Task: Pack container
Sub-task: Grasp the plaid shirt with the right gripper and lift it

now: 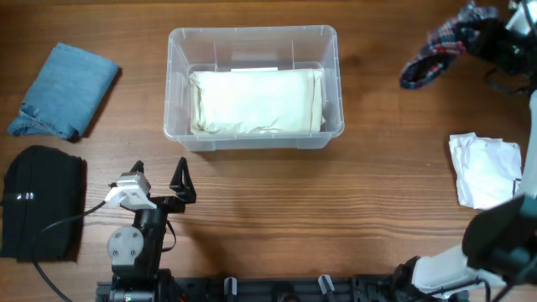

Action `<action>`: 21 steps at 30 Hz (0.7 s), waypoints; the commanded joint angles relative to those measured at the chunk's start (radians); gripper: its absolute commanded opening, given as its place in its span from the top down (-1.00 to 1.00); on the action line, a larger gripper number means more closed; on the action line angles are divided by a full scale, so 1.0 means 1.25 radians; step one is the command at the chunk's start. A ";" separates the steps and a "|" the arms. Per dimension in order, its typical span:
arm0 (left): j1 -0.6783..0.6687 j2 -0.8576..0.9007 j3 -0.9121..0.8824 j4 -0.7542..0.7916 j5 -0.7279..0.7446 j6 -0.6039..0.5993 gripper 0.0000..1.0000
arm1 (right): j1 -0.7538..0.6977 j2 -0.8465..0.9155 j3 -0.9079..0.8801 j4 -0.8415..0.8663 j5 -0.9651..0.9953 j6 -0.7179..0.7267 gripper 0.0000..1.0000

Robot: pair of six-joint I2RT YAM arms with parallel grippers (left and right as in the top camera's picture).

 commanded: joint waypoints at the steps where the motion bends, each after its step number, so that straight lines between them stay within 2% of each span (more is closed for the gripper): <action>1: -0.004 -0.004 -0.005 -0.002 -0.005 -0.001 -1.00 | 0.094 -0.100 0.005 -0.026 -0.031 0.000 0.91; 5: -0.004 -0.004 -0.005 -0.002 -0.005 -0.001 -0.99 | 0.267 -0.182 0.005 -0.026 -0.031 0.026 0.91; 11: -0.004 -0.004 -0.005 -0.002 -0.005 -0.001 -1.00 | 0.494 -0.193 0.005 0.061 0.023 0.087 0.92; 17: -0.004 -0.004 -0.005 -0.002 -0.005 -0.001 -0.99 | 0.731 -0.160 0.005 0.154 0.282 0.086 0.91; 21: -0.004 -0.004 -0.005 -0.002 -0.005 -0.001 -0.99 | 0.863 -0.058 0.005 0.246 0.508 0.085 0.91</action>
